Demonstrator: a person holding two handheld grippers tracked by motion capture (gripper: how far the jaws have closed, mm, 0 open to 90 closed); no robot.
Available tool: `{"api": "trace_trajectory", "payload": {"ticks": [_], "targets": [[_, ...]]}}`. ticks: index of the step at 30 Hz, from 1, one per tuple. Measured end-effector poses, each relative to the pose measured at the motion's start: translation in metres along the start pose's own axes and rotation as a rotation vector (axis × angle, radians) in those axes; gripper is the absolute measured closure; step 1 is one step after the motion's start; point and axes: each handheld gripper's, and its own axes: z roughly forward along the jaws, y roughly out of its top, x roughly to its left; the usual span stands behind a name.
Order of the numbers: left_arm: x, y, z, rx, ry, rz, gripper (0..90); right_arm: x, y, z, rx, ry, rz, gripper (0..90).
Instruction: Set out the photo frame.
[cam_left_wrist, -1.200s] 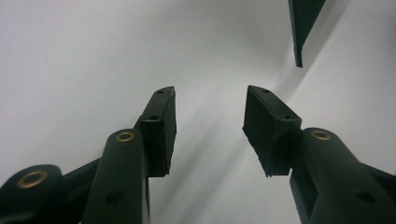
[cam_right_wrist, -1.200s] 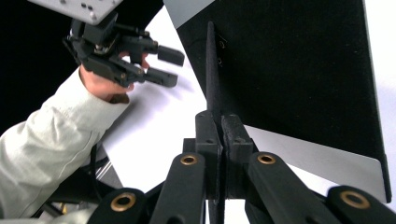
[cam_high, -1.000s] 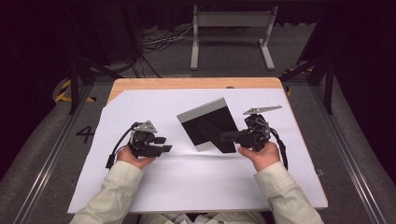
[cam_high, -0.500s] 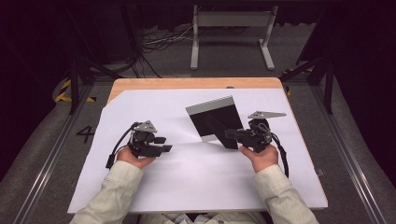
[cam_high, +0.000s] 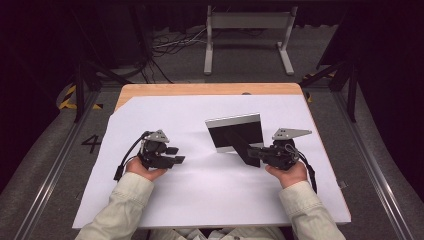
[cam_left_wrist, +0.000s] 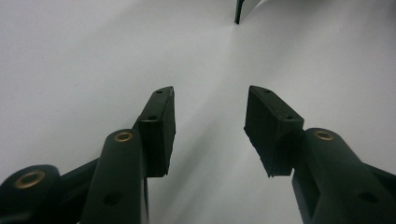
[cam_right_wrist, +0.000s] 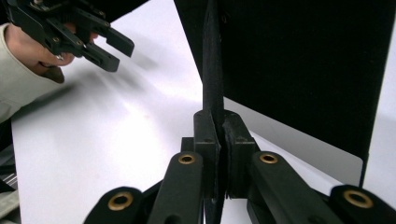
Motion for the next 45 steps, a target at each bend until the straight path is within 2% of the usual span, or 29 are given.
{"api": "trace_trajectory", "payload": {"ticks": [5,10,11,16,22,28,30,34,36,39,42,45], "targets": [[0.001,0.000,0.000,-0.003,-0.003,0.003,53.0,-0.002,-0.004,-0.001,0.029,-0.001,-0.006,85.0],[0.001,0.001,0.000,-0.001,-0.010,0.006,52.9,-0.002,-0.010,-0.002,0.061,0.000,-0.042,85.0],[0.001,0.001,0.000,-0.001,-0.008,0.006,52.9,-0.001,-0.011,-0.002,0.078,-0.002,-0.062,85.0],[0.001,0.001,0.001,0.000,-0.011,0.004,52.5,-0.001,-0.015,-0.001,0.095,-0.002,-0.088,85.0],[0.001,0.002,0.003,0.005,-0.017,0.000,51.7,-0.003,-0.018,-0.001,0.111,-0.001,-0.098,84.5],[0.001,0.003,0.005,0.010,-0.018,0.010,51.6,-0.003,-0.022,0.001,0.153,-0.025,-0.141,83.0],[0.000,0.004,0.006,0.009,-0.022,-0.004,51.2,-0.003,-0.024,0.002,0.175,-0.034,-0.151,82.6],[0.001,0.005,0.009,0.017,-0.031,0.001,50.3,-0.004,-0.028,0.005,0.209,-0.055,-0.171,81.5],[0.001,0.005,0.009,0.014,-0.047,-0.001,49.7,-0.004,-0.030,0.006,0.219,-0.062,-0.190,81.5],[0.000,0.007,0.011,0.018,-0.047,0.005,49.1,-0.003,-0.032,0.007,0.233,-0.074,-0.228,81.2],[-0.001,0.008,0.012,0.019,-0.043,0.007,47.9,-0.003,-0.032,0.007,0.230,-0.076,-0.232,80.8],[-0.001,0.009,0.014,0.017,-0.015,0.007,49.2,-0.002,-0.033,0.007,0.228,-0.084,-0.232,79.5]]}}
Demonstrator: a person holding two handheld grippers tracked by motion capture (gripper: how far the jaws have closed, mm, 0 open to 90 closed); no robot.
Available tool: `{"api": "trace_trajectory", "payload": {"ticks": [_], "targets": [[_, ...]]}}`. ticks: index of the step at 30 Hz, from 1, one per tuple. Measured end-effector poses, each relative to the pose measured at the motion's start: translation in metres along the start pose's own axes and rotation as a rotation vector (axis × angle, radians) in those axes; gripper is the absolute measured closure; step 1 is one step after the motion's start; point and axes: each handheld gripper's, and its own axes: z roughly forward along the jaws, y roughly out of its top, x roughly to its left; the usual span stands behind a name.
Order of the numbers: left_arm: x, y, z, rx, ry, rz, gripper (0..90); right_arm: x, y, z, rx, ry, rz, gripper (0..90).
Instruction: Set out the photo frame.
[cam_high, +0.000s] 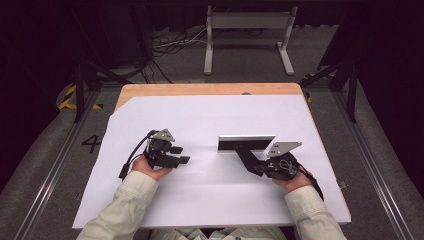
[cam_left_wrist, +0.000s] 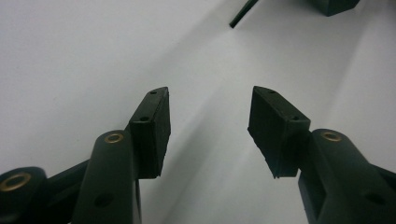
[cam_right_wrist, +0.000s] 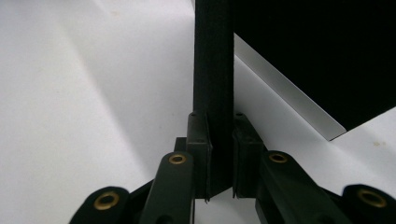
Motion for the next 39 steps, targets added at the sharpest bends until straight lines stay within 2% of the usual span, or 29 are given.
{"api": "trace_trajectory", "payload": {"ticks": [6,7,8,11,15,19,20,22,25,32,37,39], "targets": [[0.000,0.001,0.001,-0.014,0.019,-0.007,49.3,-0.002,-0.001,-0.007,-0.019,-0.005,0.017,76.9],[0.000,0.001,0.001,-0.008,0.036,0.003,54.0,-0.003,-0.001,-0.008,-0.022,-0.006,0.016,76.7],[-0.002,0.002,0.002,0.001,0.076,0.007,58.7,-0.003,-0.001,-0.010,-0.026,-0.009,0.017,76.6],[-0.003,0.002,0.004,0.026,0.094,0.017,71.0,-0.002,-0.001,-0.014,-0.035,-0.020,0.010,76.6],[-0.003,0.003,0.006,0.025,0.092,-0.011,72.5,-0.004,0.001,-0.023,-0.045,-0.031,0.003,75.5],[0.000,0.003,0.006,0.013,0.116,-0.034,77.4,-0.004,0.002,-0.027,-0.049,-0.038,-0.005,75.8],[0.001,0.004,0.007,0.008,0.112,-0.049,80.1,-0.003,0.003,-0.031,-0.053,-0.052,-0.013,76.3],[0.001,0.004,0.008,0.004,0.110,-0.047,81.7,-0.002,0.004,-0.036,-0.061,-0.053,-0.013,76.3],[0.000,0.006,0.008,-0.008,0.113,-0.029,82.4,-0.002,0.005,-0.041,-0.060,-0.058,-0.013,76.2],[-0.001,0.011,0.009,-0.026,0.079,-0.015,82.5,-0.004,0.004,-0.047,-0.044,-0.076,0.007,76.6],[-0.001,0.018,0.012,-0.019,0.050,-0.044,89.8,-0.006,0.003,-0.051,-0.038,-0.092,0.019,81.8],[-0.003,0.023,0.012,-0.029,0.052,-0.037,90.0,-0.007,0.004,-0.052,-0.036,-0.098,0.027,82.4]]}}
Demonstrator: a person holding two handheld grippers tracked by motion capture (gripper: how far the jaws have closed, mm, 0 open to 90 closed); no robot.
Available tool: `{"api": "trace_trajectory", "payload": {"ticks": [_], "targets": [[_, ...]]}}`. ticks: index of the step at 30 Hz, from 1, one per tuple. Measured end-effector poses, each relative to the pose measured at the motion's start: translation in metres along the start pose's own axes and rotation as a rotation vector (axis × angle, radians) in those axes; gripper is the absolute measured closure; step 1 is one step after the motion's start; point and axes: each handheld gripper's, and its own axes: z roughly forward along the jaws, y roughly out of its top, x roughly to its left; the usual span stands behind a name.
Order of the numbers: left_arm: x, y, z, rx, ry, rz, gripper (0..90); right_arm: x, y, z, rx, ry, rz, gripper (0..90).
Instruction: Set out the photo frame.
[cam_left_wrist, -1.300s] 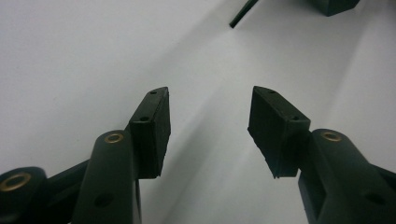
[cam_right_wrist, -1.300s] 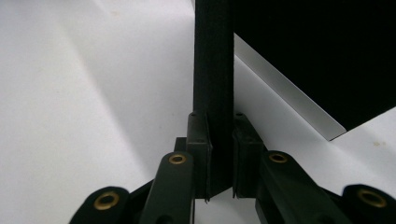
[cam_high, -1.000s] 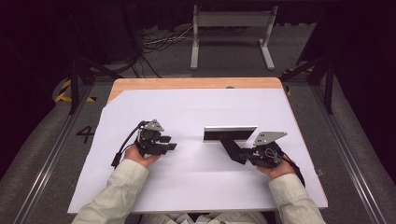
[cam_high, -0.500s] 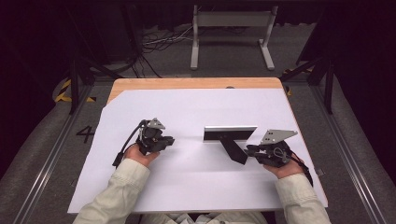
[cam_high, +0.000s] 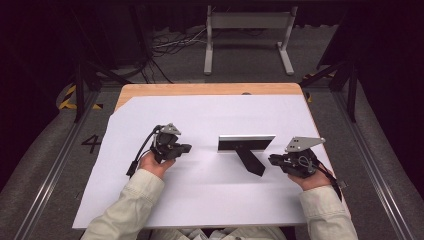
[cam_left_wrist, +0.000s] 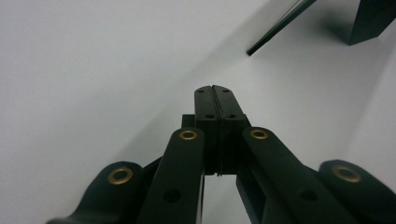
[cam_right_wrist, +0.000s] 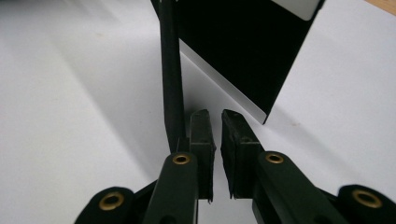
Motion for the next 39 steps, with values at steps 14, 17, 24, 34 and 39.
{"api": "trace_trajectory", "payload": {"ticks": [14,17,24,34,39], "targets": [[-0.010,0.032,0.014,-0.032,0.009,0.072,90.0,-0.006,-0.001,-0.008,-0.024,-0.021,0.029,84.0],[-0.010,0.034,0.019,-0.036,0.000,0.076,90.0,-0.007,-0.002,-0.009,-0.027,-0.023,0.036,84.2],[-0.015,0.039,0.034,-0.051,-0.001,0.142,90.0,-0.012,-0.012,-0.011,-0.030,-0.048,0.068,85.3],[-0.014,0.035,0.055,-0.031,-0.021,0.139,90.0,-0.011,-0.014,-0.016,-0.054,-0.037,0.080,86.9],[-0.013,0.033,0.064,-0.014,-0.037,0.135,90.0,-0.012,-0.016,-0.020,-0.060,-0.042,0.089,88.7]]}}
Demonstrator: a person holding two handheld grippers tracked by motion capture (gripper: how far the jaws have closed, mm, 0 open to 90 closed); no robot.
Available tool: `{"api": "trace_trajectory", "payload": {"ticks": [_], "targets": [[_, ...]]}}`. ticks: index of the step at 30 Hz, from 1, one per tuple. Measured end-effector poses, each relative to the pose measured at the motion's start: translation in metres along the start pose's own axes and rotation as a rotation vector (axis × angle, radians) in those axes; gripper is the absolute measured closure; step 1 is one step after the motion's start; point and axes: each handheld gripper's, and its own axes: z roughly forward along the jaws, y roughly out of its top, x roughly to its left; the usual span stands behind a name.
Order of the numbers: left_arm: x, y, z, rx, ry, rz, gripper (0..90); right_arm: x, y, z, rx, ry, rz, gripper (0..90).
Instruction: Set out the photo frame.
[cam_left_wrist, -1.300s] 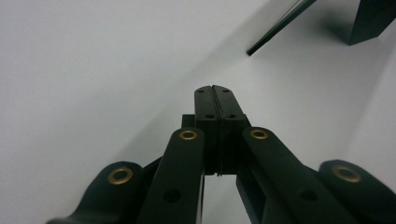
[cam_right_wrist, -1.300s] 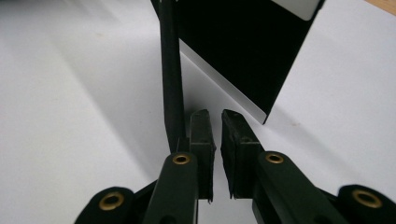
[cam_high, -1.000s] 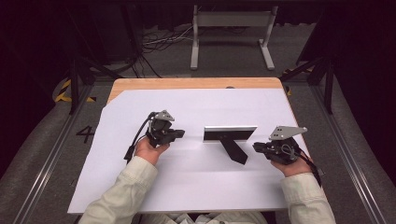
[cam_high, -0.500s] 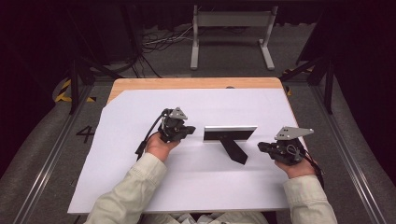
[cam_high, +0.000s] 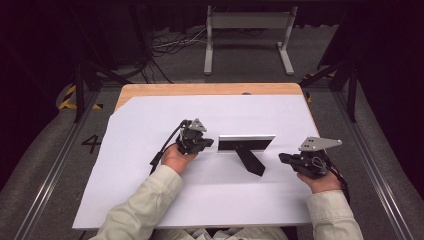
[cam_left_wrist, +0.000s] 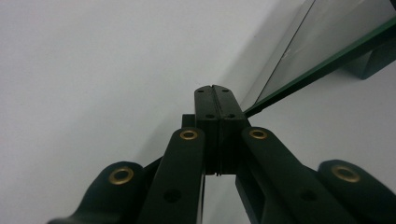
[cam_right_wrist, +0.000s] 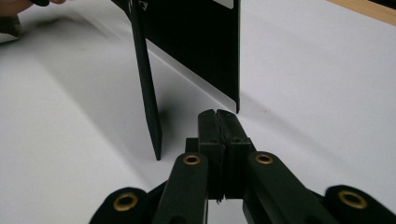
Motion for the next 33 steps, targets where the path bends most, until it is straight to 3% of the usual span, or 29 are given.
{"api": "trace_trajectory", "payload": {"ticks": [7,19,20,24,27,33], "targets": [[-0.003,-0.003,0.013,-0.004,-0.008,0.059,90.0,0.002,0.000,0.001,0.008,0.005,0.002,89.2],[-0.008,-0.004,0.024,0.010,-0.015,0.128,90.0,0.002,-0.005,-0.004,0.010,0.000,0.010,89.1],[-0.008,-0.004,0.024,0.014,-0.020,0.130,90.0,0.001,-0.006,-0.005,0.010,-0.001,0.011,89.1],[-0.007,-0.004,0.024,0.016,-0.038,0.074,90.0,0.001,-0.005,-0.005,0.005,0.007,0.013,88.9],[-0.008,-0.004,0.024,0.020,-0.040,0.077,90.0,0.002,-0.005,-0.005,0.001,0.008,0.013,88.8],[-0.014,-0.003,0.024,0.029,-0.034,0.153,90.0,0.000,-0.004,-0.007,-0.006,0.006,0.012,87.4]]}}
